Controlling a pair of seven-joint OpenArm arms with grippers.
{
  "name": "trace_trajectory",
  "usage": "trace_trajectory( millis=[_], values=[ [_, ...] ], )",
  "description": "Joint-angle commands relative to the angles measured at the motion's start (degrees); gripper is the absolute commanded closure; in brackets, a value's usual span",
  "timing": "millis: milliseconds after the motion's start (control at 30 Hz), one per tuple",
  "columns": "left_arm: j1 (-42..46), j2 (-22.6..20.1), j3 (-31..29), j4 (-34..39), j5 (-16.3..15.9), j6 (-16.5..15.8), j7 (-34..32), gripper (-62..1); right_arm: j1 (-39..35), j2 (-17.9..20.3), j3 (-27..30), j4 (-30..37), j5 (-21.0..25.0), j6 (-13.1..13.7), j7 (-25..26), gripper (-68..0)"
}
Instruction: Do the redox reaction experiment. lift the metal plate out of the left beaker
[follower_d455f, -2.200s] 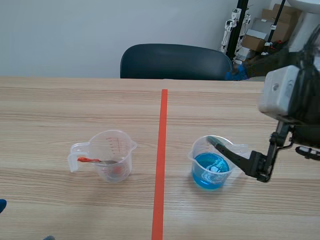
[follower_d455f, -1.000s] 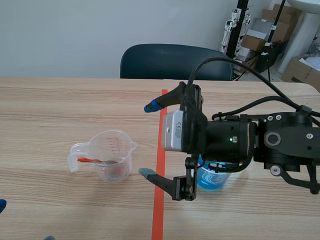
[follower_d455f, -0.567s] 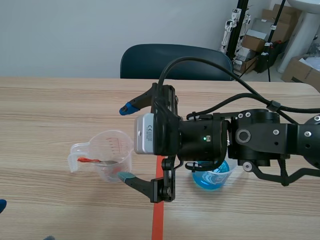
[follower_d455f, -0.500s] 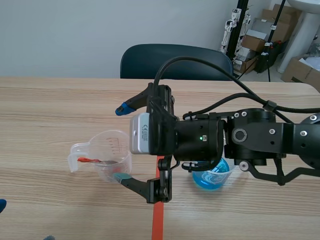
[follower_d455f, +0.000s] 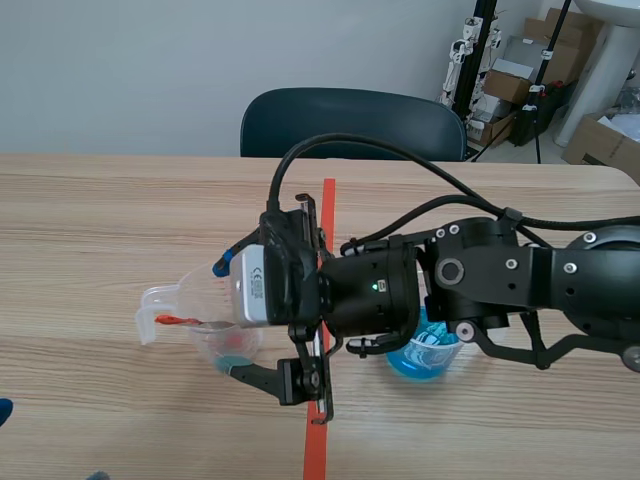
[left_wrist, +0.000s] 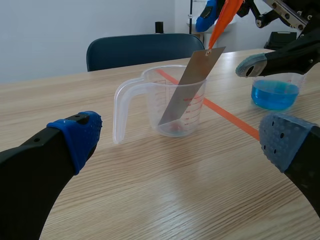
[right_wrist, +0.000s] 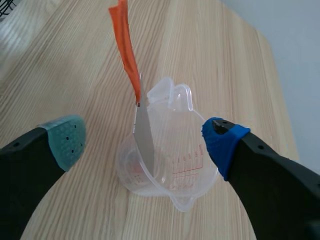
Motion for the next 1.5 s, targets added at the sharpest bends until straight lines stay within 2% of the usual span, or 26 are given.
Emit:
trace_trajectory(
  millis=[0, 400, 567, 833, 1300, 1467],
  values=[
    [-0.15, -0.50, -0.26, 0.46, -0.37, -0.04, -0.79, -62.3, 1.31, -0.81, -0.72, 0.44, 0.42, 0.37, 0.13, -43.2],
    [-0.17, -0.50, -0.26, 0.46, -0.37, -0.04, -0.76, -62.3, 1.31, -2.40, -0.72, 0.44, 0.44, 0.42, -2.56, -41.6],
    [-0.17, -0.50, -0.26, 0.46, -0.37, -0.04, -0.76, -62.3, 1.29, -2.54, -0.72, 0.44, 0.46, 0.42, -2.71, -31.4],
    [-0.17, -0.50, -0.26, 0.46, -0.37, -0.04, -0.76, -62.3, 1.29, -2.54, -0.72, 0.44, 0.44, 0.42, -2.75, -24.7],
    [-0.17, -0.50, -0.26, 0.46, -0.37, -0.04, -0.76, -62.3, 1.29, -2.54, -0.72, 0.44, 0.46, 0.42, -3.43, -4.5],
    [-0.17, -0.50, -0.26, 0.46, -0.37, -0.04, -0.76, -62.3, 1.29, -2.51, -0.72, 0.44, 0.48, 0.42, -3.80, -3.3]
  ],
)
